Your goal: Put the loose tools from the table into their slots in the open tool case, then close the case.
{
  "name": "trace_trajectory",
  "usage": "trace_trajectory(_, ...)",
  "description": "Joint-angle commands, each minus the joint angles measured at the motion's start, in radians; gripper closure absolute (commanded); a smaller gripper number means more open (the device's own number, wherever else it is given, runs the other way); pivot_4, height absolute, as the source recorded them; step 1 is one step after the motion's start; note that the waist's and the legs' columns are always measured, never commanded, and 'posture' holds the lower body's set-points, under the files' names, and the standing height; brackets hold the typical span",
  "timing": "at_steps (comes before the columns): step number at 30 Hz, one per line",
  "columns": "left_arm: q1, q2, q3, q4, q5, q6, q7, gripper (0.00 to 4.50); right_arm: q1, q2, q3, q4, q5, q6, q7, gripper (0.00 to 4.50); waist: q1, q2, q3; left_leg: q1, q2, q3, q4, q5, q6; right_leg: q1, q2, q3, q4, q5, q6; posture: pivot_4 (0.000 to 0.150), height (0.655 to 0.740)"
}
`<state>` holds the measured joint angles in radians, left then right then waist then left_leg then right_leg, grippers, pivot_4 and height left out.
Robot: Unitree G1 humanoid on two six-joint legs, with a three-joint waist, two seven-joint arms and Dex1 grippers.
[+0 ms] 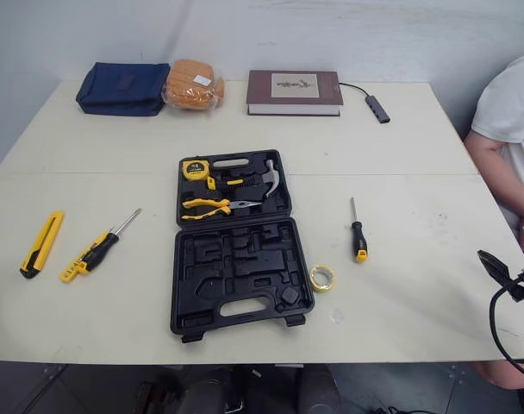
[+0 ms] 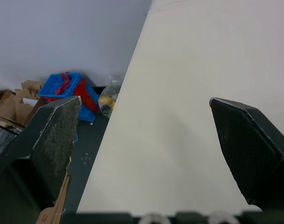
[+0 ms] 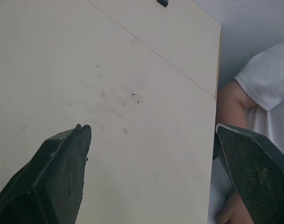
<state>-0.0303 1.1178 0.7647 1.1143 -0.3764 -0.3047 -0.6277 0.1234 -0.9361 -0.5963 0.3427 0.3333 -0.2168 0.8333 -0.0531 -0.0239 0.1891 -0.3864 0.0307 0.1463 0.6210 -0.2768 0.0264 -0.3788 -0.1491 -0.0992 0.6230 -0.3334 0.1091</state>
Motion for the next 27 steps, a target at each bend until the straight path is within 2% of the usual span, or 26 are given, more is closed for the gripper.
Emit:
trace_trajectory(1,-0.003,-0.017,0.001,-0.055,-0.024,-0.012,-0.045,0.04,-0.023,-0.009,-0.022,-0.03,0.013,0.01,-0.004,0.0,0.0,0.0,0.0,0.0,0.0,0.0,0.0,0.0,0.0,0.0,0.0,0.0,0.0,0.0,0.0,0.15,0.74)
trace_trajectory(4,-0.015,-0.05,-0.003,-0.12,-0.053,0.006,-0.12,0.04,-0.052,-0.007,-0.004,-0.037,0.017,0.027,0.004,0.0,0.0,0.001,0.0,0.0,0.0,0.0,0.002,0.0,0.0,0.0,0.0,0.0,0.001,0.0,0.0,0.15,0.74)
trace_trajectory(16,-0.026,-0.07,0.009,-0.175,-0.076,0.058,-0.161,0.04,-0.082,0.005,-0.004,-0.033,0.012,0.038,0.026,0.0,-0.001,0.0,0.0,0.0,0.001,-0.001,0.005,-0.001,0.001,0.001,-0.001,-0.003,0.003,0.0,0.0,0.15,0.74)
trace_trajectory(20,-0.021,-0.107,-0.011,-0.304,-0.111,0.136,-0.224,0.04,-0.103,0.019,0.019,-0.072,0.042,0.08,0.049,0.0,0.0,0.0,0.0,0.0,0.001,-0.001,0.006,-0.001,0.001,0.001,-0.001,-0.003,0.003,0.0,0.0,0.15,0.74)
trace_trajectory(23,-0.007,-0.138,-0.027,-0.404,-0.1,0.151,-0.218,0.04,-0.123,0.026,0.046,-0.13,0.073,0.139,0.068,0.0,0.0,0.0,0.0,0.0,0.001,-0.001,0.006,-0.001,0.001,0.002,-0.001,-0.003,0.004,0.0,0.0,0.15,0.74)
trace_trajectory(27,0.014,-0.229,-0.09,-0.653,-0.102,0.183,-0.21,0.04,-0.204,0.041,0.137,-0.223,0.105,0.209,0.099,0.0,-0.002,0.0,0.0,0.0,0.001,-0.001,0.007,-0.001,0.0,0.002,-0.001,-0.002,0.004,0.0,0.0,0.15,0.74)
